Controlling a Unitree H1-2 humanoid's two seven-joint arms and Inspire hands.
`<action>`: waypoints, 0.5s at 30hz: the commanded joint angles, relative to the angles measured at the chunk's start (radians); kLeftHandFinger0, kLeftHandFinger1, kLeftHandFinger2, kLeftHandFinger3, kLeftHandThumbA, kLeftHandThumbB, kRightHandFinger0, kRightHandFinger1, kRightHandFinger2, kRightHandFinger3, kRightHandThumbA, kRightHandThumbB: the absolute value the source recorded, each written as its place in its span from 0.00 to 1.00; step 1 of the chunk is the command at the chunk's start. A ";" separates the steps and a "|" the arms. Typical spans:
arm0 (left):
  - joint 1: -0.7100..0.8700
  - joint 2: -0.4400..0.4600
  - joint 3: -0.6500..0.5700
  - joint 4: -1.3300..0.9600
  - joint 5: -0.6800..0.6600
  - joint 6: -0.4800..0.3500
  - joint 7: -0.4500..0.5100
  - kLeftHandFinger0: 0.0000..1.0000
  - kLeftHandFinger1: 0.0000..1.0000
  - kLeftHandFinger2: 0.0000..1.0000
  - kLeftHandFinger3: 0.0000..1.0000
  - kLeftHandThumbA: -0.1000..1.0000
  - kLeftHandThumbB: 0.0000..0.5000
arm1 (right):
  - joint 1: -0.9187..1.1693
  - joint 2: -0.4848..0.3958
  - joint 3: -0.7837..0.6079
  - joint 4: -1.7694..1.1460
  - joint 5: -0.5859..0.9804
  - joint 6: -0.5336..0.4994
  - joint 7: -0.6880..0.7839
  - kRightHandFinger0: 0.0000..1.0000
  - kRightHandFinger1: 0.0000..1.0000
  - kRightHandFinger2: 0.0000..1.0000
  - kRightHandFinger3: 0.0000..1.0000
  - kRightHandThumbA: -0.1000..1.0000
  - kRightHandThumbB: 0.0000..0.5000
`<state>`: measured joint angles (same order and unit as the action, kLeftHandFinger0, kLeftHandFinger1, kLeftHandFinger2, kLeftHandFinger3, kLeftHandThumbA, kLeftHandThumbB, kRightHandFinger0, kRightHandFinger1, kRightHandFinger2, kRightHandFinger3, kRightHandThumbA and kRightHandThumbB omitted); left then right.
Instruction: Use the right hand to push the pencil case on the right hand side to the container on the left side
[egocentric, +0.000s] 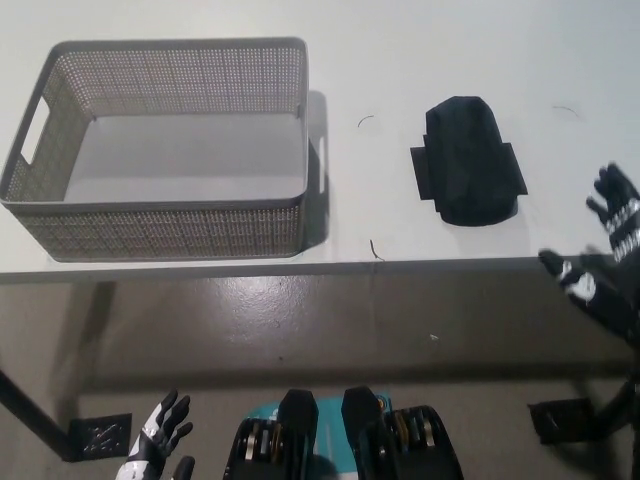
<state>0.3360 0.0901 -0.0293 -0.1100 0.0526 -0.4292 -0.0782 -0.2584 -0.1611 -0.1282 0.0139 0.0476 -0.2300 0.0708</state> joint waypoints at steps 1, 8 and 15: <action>0.021 0.004 -0.007 -0.034 0.002 -0.041 0.002 1.00 1.00 1.00 1.00 0.80 0.38 | -0.110 -0.031 -0.017 0.063 -0.018 0.054 -0.034 1.00 1.00 1.00 1.00 1.00 0.78; 0.040 0.009 -0.015 -0.054 -0.010 -0.041 -0.006 1.00 1.00 1.00 1.00 0.81 0.42 | -0.290 -0.071 -0.007 0.269 -0.070 0.048 -0.061 1.00 1.00 1.00 1.00 1.00 0.61; 0.062 0.010 -0.025 -0.088 -0.014 -0.038 -0.012 1.00 1.00 1.00 1.00 0.80 0.36 | -0.470 -0.087 -0.004 0.508 -0.065 0.057 -0.077 1.00 1.00 1.00 1.00 1.00 0.62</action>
<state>0.3730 0.0914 -0.0443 -0.1520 0.0522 -0.4293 -0.0806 -0.6179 -0.2245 -0.1312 0.4508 -0.0058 -0.1763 0.0269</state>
